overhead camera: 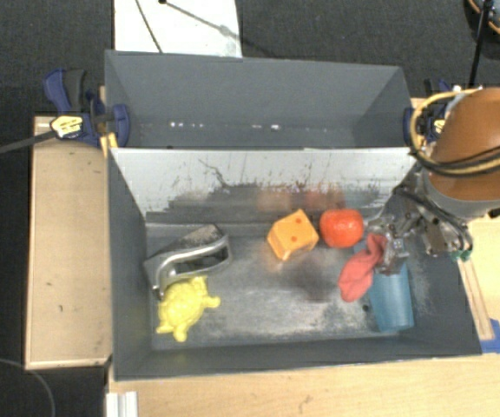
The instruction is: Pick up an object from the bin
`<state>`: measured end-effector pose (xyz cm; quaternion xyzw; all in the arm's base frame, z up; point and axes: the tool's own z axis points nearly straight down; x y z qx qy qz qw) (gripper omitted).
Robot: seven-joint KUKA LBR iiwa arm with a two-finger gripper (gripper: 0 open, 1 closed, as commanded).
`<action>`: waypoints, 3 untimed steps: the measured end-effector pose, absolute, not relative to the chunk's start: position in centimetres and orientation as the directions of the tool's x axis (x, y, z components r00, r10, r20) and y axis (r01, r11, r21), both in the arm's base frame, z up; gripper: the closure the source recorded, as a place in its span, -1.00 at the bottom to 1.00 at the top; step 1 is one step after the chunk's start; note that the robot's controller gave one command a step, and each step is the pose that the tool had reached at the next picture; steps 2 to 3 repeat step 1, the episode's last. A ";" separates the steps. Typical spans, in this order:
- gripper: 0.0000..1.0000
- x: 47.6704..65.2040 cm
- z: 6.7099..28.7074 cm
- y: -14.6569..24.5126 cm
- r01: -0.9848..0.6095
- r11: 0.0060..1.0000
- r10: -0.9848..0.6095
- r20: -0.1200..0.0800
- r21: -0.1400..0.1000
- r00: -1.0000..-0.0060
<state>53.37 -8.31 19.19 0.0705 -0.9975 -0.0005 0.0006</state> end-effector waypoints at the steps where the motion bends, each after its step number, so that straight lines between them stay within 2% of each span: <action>1: 1.00 53.4 25.3 -8.9 -0.142 0.990 -0.142 0.000 0.001 -0.990; 3: 1.00 53.4 25.3 -8.9 -0.142 0.990 -0.142 0.000 0.001 -0.990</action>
Offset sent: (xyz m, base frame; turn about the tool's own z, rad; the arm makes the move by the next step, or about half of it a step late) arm -0.0085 0.0159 -0.1219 0.0348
